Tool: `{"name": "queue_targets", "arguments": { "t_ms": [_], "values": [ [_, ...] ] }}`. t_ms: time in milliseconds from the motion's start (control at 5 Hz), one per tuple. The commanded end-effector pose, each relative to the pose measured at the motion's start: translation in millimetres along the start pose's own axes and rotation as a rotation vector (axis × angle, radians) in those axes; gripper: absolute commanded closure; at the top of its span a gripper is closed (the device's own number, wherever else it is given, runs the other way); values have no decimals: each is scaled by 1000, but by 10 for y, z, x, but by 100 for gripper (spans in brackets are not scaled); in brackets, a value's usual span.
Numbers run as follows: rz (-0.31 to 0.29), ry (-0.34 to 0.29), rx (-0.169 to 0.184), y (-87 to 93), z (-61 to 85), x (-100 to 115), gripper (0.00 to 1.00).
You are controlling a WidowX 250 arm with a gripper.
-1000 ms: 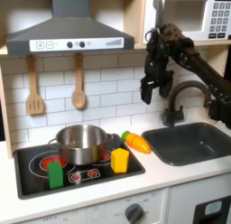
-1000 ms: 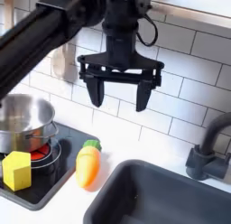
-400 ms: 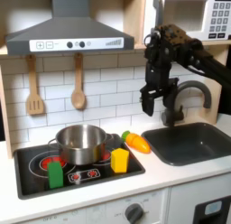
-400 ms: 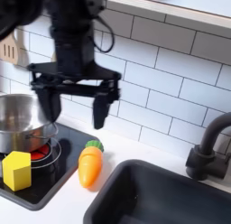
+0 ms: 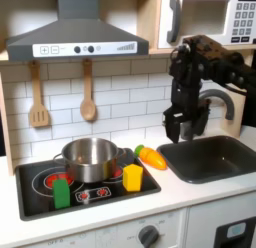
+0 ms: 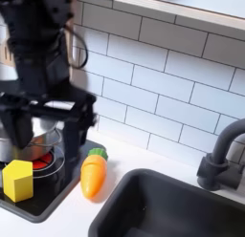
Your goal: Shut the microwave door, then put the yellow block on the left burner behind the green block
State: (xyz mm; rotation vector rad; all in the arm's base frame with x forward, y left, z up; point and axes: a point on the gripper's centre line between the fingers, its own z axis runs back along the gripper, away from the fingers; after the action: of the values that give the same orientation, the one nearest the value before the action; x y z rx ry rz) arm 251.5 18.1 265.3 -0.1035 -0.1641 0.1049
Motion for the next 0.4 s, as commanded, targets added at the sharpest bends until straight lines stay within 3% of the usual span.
{"name": "queue_targets", "arguments": {
  "t_ms": [0,200],
  "values": [
    [-77,-32,38,54,-95,-352,0],
    [-88,-43,46,73,-158,-393,0]
  ]
}}
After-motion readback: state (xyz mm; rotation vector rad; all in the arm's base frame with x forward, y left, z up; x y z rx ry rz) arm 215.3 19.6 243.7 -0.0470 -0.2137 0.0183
